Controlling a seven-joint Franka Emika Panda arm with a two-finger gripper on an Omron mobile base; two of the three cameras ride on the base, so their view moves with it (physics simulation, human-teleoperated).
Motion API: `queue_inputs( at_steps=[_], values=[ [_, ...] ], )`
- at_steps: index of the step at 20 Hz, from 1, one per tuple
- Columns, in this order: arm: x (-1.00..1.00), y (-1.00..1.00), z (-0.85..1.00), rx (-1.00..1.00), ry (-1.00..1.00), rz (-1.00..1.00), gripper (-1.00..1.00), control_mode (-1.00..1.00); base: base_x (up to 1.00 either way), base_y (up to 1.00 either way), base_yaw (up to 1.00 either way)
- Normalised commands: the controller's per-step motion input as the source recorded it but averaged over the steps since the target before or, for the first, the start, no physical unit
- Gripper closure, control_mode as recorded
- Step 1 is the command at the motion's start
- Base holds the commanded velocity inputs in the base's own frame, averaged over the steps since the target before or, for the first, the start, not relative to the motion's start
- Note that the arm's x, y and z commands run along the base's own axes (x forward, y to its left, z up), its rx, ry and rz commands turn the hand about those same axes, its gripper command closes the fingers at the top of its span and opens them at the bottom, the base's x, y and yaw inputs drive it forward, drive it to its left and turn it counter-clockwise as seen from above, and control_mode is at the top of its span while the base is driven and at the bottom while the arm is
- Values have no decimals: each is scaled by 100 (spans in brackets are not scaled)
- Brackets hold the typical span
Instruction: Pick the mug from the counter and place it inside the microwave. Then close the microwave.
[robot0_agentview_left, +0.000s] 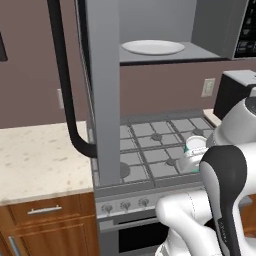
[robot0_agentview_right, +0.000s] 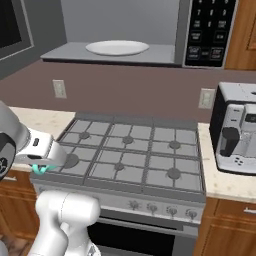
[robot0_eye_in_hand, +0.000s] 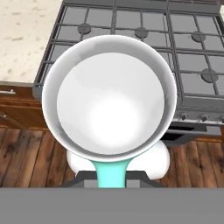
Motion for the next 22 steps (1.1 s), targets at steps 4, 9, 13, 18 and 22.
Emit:
queue_inputs(
  at_steps=[4,9,13,18,22],
  values=[
    [0,0,0,0,0,0,100,100,-17,-5,-9],
    [0,0,0,0,0,0,100,100,-24,-3,-7],
    [0,0,0,0,0,0,100,100,-8,-4,-5],
    [0,0,0,0,0,0,100,100,0,0,0],
    [0,0,0,0,0,0,100,100,0,0,0]
  ],
)
